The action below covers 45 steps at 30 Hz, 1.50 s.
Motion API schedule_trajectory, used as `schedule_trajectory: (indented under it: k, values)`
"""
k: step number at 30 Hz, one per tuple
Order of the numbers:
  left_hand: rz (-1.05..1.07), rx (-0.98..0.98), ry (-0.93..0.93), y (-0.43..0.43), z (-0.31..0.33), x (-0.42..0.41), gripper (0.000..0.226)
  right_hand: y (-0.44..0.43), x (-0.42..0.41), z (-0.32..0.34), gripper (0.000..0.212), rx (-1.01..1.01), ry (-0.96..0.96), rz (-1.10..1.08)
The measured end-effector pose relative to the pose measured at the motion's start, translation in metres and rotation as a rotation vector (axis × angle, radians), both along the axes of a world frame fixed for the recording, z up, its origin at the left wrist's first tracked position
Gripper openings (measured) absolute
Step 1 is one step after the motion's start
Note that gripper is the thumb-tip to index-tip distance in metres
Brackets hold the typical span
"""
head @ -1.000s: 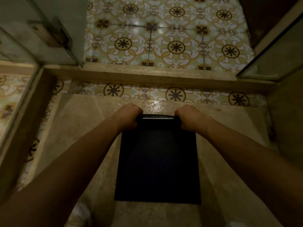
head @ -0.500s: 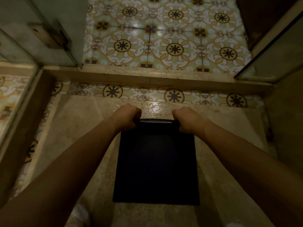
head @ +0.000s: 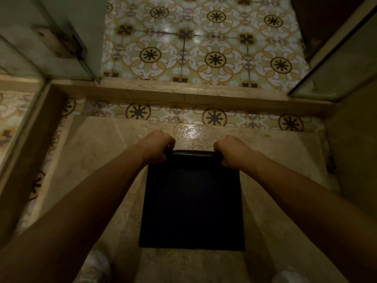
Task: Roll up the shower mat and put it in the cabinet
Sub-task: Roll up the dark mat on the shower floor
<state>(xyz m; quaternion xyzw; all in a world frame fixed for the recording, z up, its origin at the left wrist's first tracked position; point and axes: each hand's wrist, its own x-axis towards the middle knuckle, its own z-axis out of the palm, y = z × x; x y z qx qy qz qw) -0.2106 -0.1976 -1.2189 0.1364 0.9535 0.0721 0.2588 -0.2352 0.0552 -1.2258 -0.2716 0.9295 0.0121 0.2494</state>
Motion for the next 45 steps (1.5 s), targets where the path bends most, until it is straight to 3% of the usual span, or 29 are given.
schedule_trajectory:
  k: [5, 11, 15, 20, 24, 27, 34, 40, 45]
  values:
    - [0.028, -0.010, -0.175, -0.007, 0.007, -0.007, 0.037, 0.001, -0.002, 0.005, 0.029, 0.013, -0.058, 0.028]
    - [-0.002, -0.047, -0.061, 0.002, 0.002, 0.001, 0.023, 0.004, 0.005, 0.003, 0.030, -0.020, -0.060, -0.002]
    - [0.028, -0.017, -0.151, -0.004, 0.005, 0.000, 0.031, 0.003, 0.004, 0.001, 0.043, -0.008, -0.066, 0.019]
    - [0.121, 0.012, -0.194, -0.005, 0.008, -0.003, 0.034, 0.003, 0.002, 0.002, 0.034, 0.004, -0.145, 0.013]
    - [0.144, 0.013, -0.246, 0.001, 0.009, -0.006, 0.026, 0.007, 0.004, -0.002, 0.040, -0.063, -0.113, -0.057]
    - [0.132, 0.013, -0.183, 0.003, 0.005, -0.002, 0.022, 0.005, 0.008, -0.007, 0.051, -0.046, -0.090, -0.036]
    - [0.129, 0.056, -0.167, -0.004, -0.009, 0.010, 0.049, 0.007, 0.006, -0.005, 0.047, -0.028, -0.177, -0.042]
    - [-0.110, -0.091, -0.197, -0.006, -0.009, 0.012, 0.033, 0.004, 0.006, -0.007, 0.038, 0.020, -0.204, -0.012]
    - [-0.161, -0.122, -0.156, -0.002, -0.004, -0.004, 0.031, 0.009, -0.009, 0.001, 0.032, 0.017, -0.208, -0.013]
